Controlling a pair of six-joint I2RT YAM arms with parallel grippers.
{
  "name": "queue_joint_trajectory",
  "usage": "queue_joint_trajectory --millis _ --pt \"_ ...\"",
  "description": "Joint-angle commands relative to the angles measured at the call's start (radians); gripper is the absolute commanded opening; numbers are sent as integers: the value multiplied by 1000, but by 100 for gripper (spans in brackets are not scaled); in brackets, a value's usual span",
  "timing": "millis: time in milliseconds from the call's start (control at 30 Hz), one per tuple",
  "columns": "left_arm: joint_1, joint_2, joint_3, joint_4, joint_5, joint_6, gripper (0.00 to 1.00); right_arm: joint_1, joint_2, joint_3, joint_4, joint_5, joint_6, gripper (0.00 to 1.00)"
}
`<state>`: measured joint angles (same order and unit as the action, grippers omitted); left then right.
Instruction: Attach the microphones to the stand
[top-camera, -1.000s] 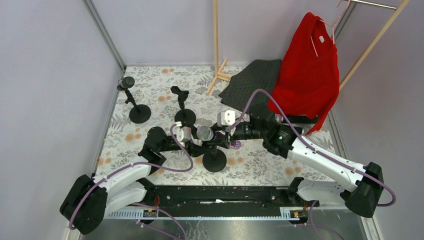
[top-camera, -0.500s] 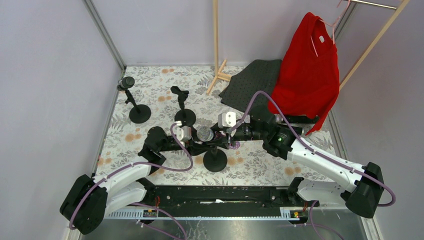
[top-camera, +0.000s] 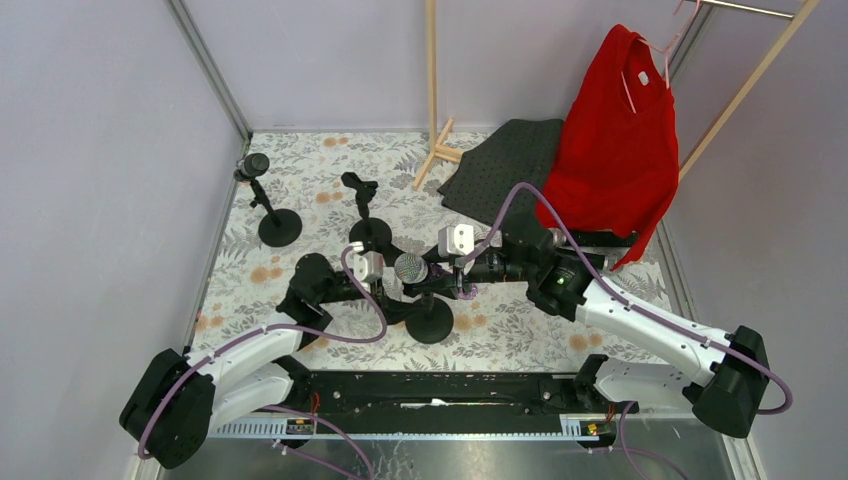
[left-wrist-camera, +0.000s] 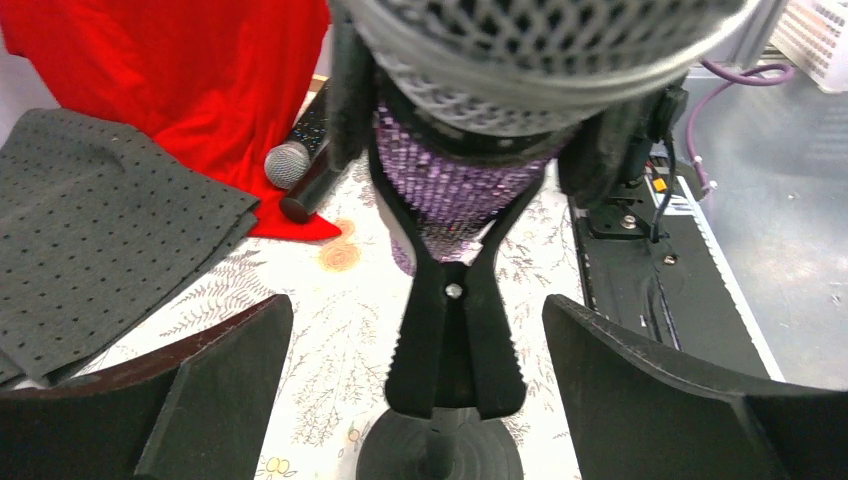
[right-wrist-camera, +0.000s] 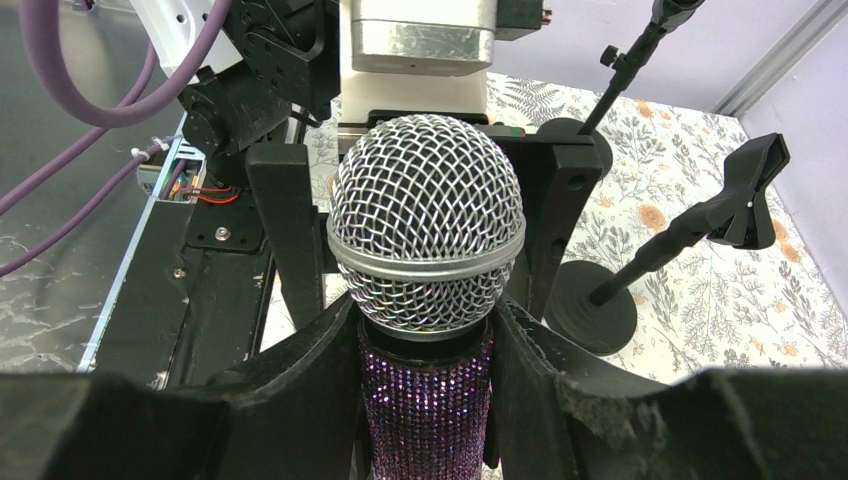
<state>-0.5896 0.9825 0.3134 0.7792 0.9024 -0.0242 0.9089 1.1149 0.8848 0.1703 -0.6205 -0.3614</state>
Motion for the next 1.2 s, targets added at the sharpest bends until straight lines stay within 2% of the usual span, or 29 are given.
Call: queue_joint_trajectory --millis 0,100,200,233,300,433,633,767,867,1000,1167 --pt "1 -7 23 27 -95 -15 99 8 -31 11 23 11 -5 1" --pt "-1 -17 -6 79 -221 -71 99 8 -41 13 21 43 8 4" --pt "-1 -67 -121 253 -432 -172 99 8 -48 20 6 88 16 8" --pt "-1 -92 -156 295 -451 -195 99 8 -52 24 -2 100 15 9" --pt "-2 -142 -197 305 -428 -204 99 8 -60 26 -12 121 11 12" --pt "-60 -204 -195 194 -465 -187 99 8 -70 32 -21 144 10 25" --pt "-111 -263 -260 147 -512 -223 99 8 -80 50 -26 140 12 51" --pt "-150 -281 -280 100 -559 -220 99 8 -99 67 -31 149 13 61" --pt "-181 -253 -277 89 -593 -202 99 8 -113 88 -42 153 25 76" --pt "-224 -179 -267 144 -632 -183 99 8 -137 107 -61 165 39 83" --pt "-308 -57 -262 273 -698 -166 99 8 -228 68 -80 214 48 86"
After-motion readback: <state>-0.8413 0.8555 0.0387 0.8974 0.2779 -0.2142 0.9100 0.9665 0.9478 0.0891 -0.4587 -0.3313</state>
